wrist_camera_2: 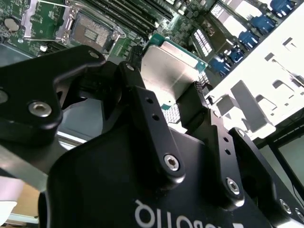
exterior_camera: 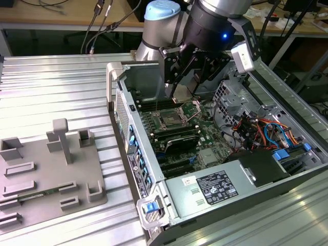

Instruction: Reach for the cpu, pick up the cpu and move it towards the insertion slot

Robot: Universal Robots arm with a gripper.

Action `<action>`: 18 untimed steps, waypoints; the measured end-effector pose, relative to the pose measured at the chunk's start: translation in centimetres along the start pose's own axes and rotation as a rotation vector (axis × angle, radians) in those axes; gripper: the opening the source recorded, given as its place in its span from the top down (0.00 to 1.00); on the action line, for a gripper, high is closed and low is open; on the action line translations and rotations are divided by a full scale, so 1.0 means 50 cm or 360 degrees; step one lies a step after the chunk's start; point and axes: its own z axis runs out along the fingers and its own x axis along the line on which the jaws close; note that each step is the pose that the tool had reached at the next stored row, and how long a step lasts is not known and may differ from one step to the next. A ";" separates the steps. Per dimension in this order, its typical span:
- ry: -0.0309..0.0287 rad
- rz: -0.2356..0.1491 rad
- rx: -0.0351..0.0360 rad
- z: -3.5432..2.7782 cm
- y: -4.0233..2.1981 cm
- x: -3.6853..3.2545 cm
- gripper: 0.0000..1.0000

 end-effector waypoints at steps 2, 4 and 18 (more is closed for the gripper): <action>-0.00001 0.0000 -0.0001 0.002 0.010 -0.002 0.45; 0.00001 -0.0001 -0.0001 0.003 0.016 -0.005 0.45; 0.00000 -0.0001 -0.0002 0.004 0.035 -0.069 0.45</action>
